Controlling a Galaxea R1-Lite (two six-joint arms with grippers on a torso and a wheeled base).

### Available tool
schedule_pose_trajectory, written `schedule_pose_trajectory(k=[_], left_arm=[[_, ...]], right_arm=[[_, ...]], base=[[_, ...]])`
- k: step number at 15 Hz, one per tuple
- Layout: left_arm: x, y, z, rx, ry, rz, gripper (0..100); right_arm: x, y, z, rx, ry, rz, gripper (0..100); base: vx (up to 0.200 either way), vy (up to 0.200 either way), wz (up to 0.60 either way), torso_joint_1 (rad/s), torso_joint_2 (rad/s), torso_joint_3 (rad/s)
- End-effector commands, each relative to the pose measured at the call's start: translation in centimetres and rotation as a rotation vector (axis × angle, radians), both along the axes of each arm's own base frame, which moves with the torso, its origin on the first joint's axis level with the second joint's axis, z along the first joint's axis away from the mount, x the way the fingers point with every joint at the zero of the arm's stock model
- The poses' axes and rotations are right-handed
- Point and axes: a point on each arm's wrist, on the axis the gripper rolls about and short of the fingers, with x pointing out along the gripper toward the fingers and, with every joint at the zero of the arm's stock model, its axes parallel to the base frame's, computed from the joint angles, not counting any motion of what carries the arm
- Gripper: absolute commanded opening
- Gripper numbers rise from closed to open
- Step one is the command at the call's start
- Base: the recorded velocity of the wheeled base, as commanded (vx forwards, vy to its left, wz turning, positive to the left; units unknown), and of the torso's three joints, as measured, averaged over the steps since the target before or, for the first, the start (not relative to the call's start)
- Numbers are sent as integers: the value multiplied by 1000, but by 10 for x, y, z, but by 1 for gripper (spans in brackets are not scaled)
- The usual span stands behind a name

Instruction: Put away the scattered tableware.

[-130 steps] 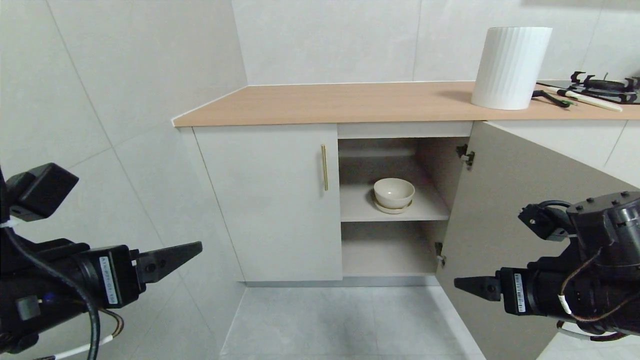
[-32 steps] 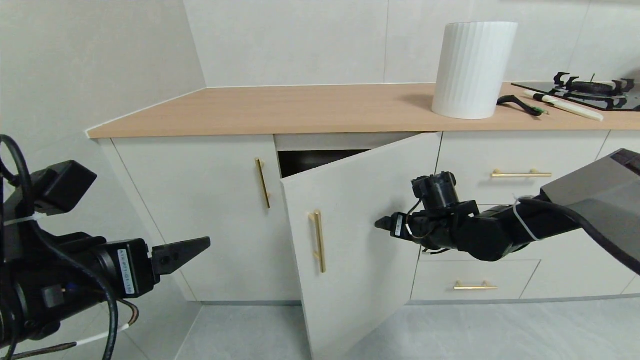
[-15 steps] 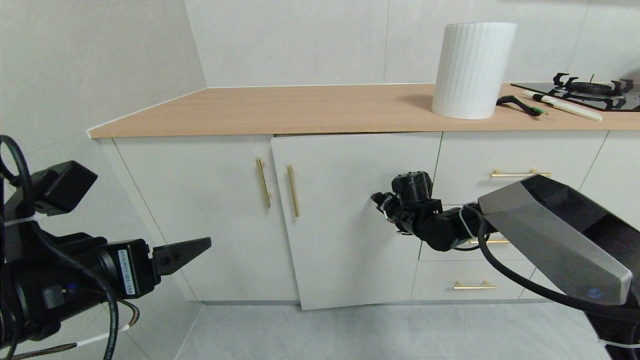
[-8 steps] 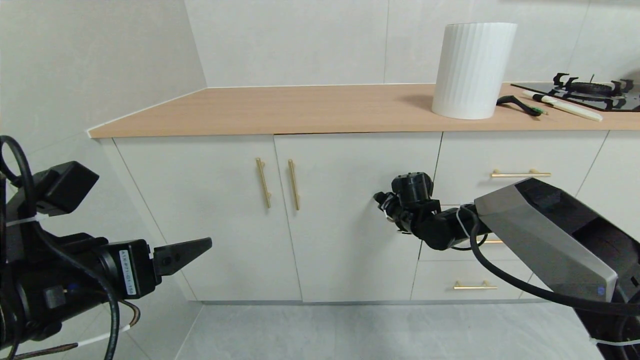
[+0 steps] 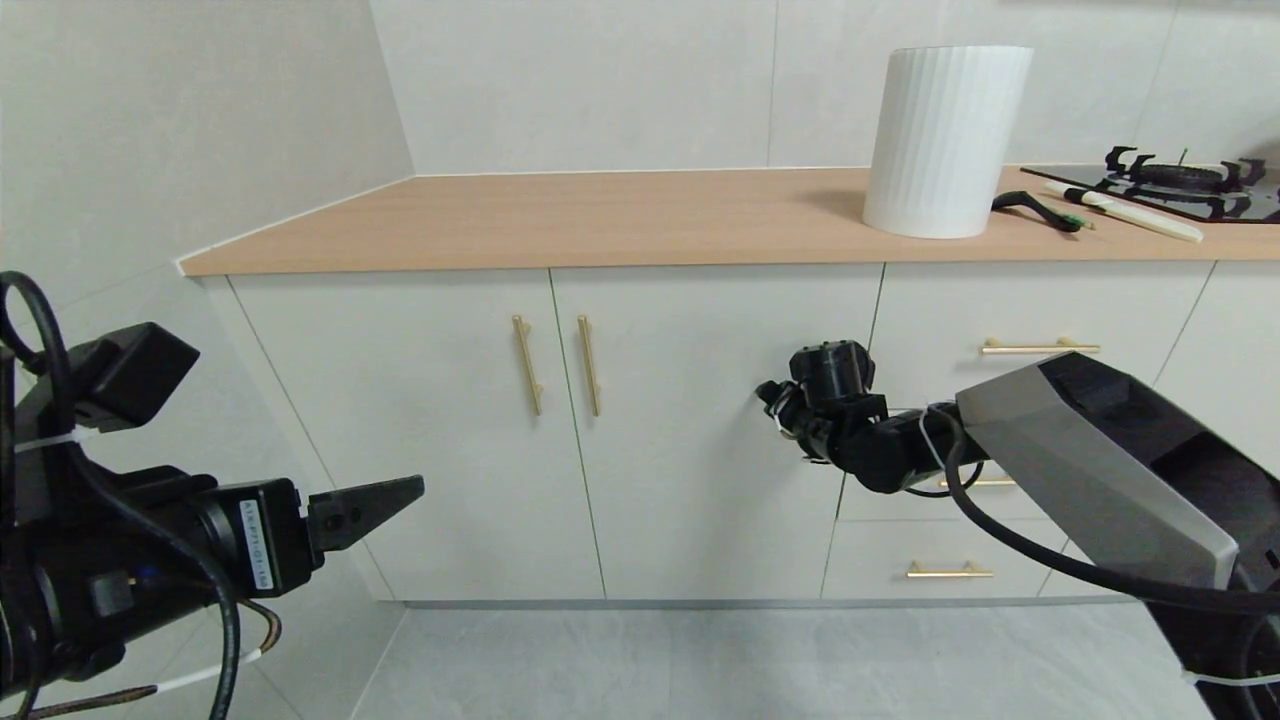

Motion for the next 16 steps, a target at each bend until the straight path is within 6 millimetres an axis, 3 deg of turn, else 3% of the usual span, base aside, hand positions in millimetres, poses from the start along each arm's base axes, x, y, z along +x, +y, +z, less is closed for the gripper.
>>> schedule_pose_trajectory(k=[1,2,3,4,5,6,10,11,14,16], left_arm=[[-1,1,1,-3,-8,2,100],[-4,2,3,-7,-18,2,100],[-11,5,9,-19,-52,2,100],[-16,8,12,-29,-73,4,100],[-28,13,16,-43,-107,7,100],[-38,17,15,-50,-127,6,100],[-100,46,-7,-89,-242,48,100],[-111,50,-10,-97,-262,55,100],[-171,72,-37,-67,-331,111,100],[-193,76,-49,-35,-380,146,100]], right_arm=[[-36,0,47,17,-19,71,100],[-50,-4,66,7,-38,85,100],[-79,-19,101,-29,-81,105,100],[-97,-29,116,-46,-96,112,100],[-138,-49,144,-78,-135,133,100],[-167,-64,151,-128,-143,151,100],[-292,-127,145,-310,-218,177,100],[-311,-137,142,-336,-247,176,100],[-409,-191,122,-496,-451,22,100],[-437,-209,105,-620,-470,-179,100]], base=[[0,0,0,0,0,0],[0,0,0,0,0,0],[0,0,0,0,0,0],[0,0,0,0,0,0],[0,0,0,0,0,0],[0,0,0,0,0,0],[0,0,0,0,0,0],[0,0,0,0,0,0],[0,0,0,0,0,0],[0,0,0,0,0,0]])
